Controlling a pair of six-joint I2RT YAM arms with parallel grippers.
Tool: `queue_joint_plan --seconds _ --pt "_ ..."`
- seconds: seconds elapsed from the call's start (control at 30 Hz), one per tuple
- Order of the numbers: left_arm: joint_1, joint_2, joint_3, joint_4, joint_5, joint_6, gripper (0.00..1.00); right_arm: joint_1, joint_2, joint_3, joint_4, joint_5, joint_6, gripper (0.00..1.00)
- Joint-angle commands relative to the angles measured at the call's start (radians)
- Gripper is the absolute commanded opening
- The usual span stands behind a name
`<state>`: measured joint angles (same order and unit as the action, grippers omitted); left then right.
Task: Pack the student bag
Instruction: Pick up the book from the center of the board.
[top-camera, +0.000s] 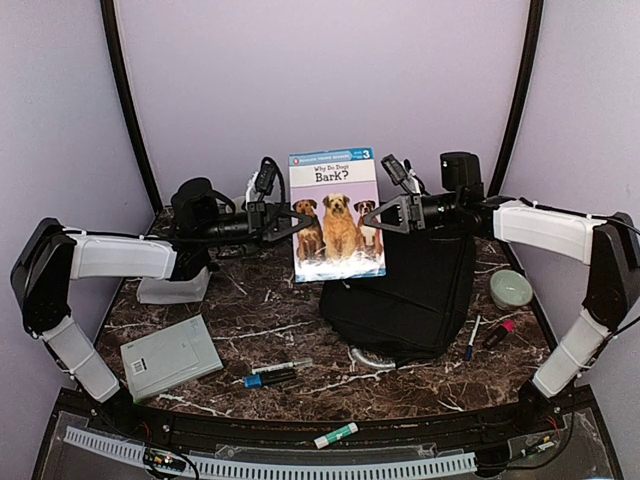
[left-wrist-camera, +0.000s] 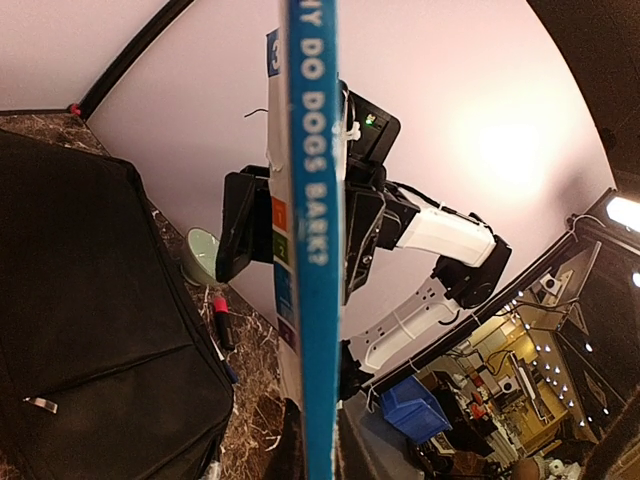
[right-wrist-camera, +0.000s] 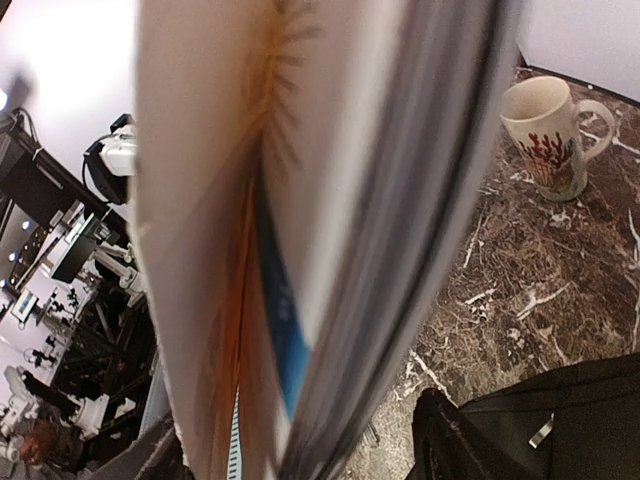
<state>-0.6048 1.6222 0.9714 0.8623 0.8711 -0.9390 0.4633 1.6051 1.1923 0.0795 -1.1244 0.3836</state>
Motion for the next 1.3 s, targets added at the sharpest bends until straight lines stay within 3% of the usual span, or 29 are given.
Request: queue_joint_plan --seconds 0.0,0.23,0.33,0.53,0.87,1.27 --pt "-0.004 -0.021 -0.009 0.065 0.012 0.018 0.00 0.009 -0.004 -0.010 0.105 -0.045 0.043 0.63" --pt "-0.004 -0.028 0.000 -0.036 -0.054 0.092 0.00 0.009 -0.047 -0.069 0.204 -0.072 0.133 0.43" --pt "-0.004 -0.028 0.008 -0.091 -0.073 0.121 0.00 0.009 -0.052 -0.071 0.237 -0.063 0.165 0.38" --pt "-0.019 -0.035 0.007 -0.129 -0.099 0.134 0.00 0.009 -0.073 -0.048 0.158 -0.019 0.124 0.36" --pt "-0.041 0.001 0.021 -0.066 -0.067 0.125 0.00 0.007 -0.032 0.034 -0.041 0.113 -0.016 0.45" --pt "-0.041 0.010 0.022 -0.073 -0.081 0.139 0.00 0.008 0.014 0.023 0.013 0.047 0.045 0.37"
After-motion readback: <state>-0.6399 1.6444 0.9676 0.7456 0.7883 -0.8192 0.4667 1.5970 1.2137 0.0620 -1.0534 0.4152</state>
